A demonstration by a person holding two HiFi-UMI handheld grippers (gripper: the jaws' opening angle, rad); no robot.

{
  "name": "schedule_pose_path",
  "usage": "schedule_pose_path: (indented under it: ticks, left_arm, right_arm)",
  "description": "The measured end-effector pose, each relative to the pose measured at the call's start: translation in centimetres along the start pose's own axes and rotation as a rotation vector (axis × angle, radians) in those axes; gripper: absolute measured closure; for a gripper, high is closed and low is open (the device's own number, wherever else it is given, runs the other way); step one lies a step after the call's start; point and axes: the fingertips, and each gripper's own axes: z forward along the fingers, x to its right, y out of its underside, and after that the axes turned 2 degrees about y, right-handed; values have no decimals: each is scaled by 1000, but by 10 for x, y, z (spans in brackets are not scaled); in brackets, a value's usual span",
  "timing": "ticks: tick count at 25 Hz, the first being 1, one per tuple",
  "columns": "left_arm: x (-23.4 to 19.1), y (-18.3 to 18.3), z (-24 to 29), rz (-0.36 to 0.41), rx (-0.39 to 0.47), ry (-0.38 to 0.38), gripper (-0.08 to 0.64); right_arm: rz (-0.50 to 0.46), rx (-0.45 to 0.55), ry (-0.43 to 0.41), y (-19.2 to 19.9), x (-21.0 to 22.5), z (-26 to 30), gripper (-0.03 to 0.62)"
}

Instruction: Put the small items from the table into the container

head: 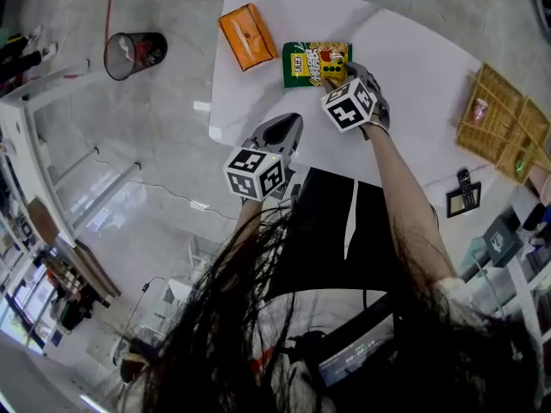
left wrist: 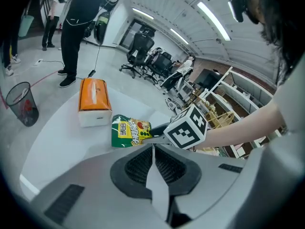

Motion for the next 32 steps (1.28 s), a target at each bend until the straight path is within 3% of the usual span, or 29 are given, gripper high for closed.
schedule_pose_path:
  ticks: [7, 20, 32]
  left_arm:
    - [-12, -4, -4, -14, 16, -15, 546]
    - [31, -28, 3, 64, 16, 41, 546]
    - [108, -27, 7, 159, -28, 94, 546]
  right_arm:
    - [90, -22, -58, -1, 3, -4, 500]
    - [291, 106, -23, -2, 24, -80, 505]
    - [484, 177, 28, 44, 63, -201, 503]
